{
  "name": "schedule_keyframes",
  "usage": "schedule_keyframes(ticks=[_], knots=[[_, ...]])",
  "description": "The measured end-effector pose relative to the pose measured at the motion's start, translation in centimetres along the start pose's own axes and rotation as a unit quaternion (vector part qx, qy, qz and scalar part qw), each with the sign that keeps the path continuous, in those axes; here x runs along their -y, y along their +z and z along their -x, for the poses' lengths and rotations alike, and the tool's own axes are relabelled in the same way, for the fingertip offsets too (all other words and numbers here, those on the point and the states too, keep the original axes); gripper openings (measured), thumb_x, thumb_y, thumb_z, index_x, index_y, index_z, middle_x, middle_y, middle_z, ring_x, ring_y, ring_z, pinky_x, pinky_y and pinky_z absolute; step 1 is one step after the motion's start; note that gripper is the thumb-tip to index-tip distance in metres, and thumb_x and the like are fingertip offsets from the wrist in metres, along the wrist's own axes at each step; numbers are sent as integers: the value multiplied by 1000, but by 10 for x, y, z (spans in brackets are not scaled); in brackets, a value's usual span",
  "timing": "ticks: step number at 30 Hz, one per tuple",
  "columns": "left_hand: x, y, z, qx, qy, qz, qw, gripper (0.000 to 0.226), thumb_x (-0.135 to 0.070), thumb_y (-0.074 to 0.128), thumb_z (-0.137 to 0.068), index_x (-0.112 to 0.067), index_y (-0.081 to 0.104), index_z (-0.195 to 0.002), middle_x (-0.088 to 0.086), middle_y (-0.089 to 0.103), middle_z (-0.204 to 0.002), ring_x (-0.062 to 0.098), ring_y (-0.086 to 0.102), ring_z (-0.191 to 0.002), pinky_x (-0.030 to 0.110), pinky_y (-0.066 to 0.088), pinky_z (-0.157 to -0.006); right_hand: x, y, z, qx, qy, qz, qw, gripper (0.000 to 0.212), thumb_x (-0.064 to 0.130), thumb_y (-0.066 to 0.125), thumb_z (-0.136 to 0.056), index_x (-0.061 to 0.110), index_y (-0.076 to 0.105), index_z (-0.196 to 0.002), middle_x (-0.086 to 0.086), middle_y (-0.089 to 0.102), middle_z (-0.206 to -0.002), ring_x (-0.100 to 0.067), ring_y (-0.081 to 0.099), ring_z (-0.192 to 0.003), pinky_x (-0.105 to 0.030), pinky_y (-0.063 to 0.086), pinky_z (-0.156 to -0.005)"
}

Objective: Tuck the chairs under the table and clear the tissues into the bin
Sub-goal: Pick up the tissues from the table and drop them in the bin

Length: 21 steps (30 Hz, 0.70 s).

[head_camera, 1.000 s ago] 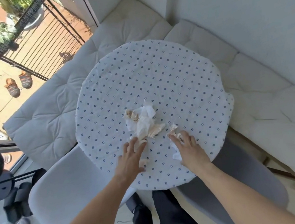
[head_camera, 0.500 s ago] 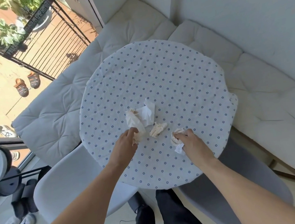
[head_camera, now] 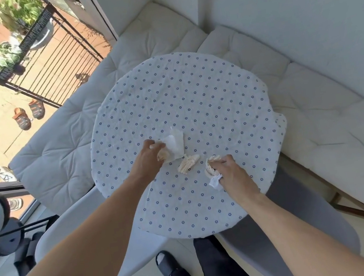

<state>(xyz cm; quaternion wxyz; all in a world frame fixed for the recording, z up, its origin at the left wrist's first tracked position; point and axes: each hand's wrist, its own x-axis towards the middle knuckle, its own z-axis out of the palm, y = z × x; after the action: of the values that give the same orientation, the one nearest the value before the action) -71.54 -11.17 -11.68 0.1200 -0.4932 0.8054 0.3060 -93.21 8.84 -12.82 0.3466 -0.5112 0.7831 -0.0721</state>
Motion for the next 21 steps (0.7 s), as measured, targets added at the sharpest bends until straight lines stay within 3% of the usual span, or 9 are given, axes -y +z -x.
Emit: schedule_keyframes(ticks=[2,5,8,11,15,21], knots=[[-2,1,-1,-6,2,10,1000,39,-7,72,-94,-13,69,-132,13,53,-139,37,67,-110,42,59,-93,1,0,1,-1,3,-7,1000,69,-12,57,-92,26,54,-149,-5,44,-136,-24,66,-91,-31,59,-78],[-5,1,8,-20,-8,29,999,28,-7,73,-92,-11,74,-120,11,59,-123,33,67,-100,43,61,-81,5,-2,5,-5,3,-7,1000,66,-10,57,-94,25,53,-150,-5,45,-135,-24,65,-88,-31,58,-78],[-2,1,22,-41,-13,52,998,30,-6,74,-91,-9,74,-121,11,61,-121,31,65,-103,34,52,-83,12,-7,11,-16,3,-4,1000,67,-10,57,-92,23,53,-151,-4,45,-130,-21,61,-80,-26,48,-69],[6,-3,42,-52,-25,78,995,31,-8,73,-91,-11,75,-121,10,63,-121,28,65,-103,37,56,-86,21,-12,19,-20,4,8,1000,67,-8,59,-93,23,51,-152,-5,46,-126,-21,58,-79,-25,45,-69],[23,-15,86,-76,-33,125,989,26,-14,73,-88,-18,76,-114,0,63,-118,21,64,-96,27,50,-68,46,-19,40,-27,-2,23,999,63,-3,61,-95,23,51,-151,-6,46,-121,-24,61,-81,-30,52,-73],[62,-38,161,-109,-33,179,977,26,-9,75,-84,-19,77,-108,-2,65,-117,22,67,-96,27,53,-60,104,-6,79,-57,-4,30,998,62,-1,60,-96,26,51,-151,-7,48,-124,-24,62,-86,-27,47,-72]])
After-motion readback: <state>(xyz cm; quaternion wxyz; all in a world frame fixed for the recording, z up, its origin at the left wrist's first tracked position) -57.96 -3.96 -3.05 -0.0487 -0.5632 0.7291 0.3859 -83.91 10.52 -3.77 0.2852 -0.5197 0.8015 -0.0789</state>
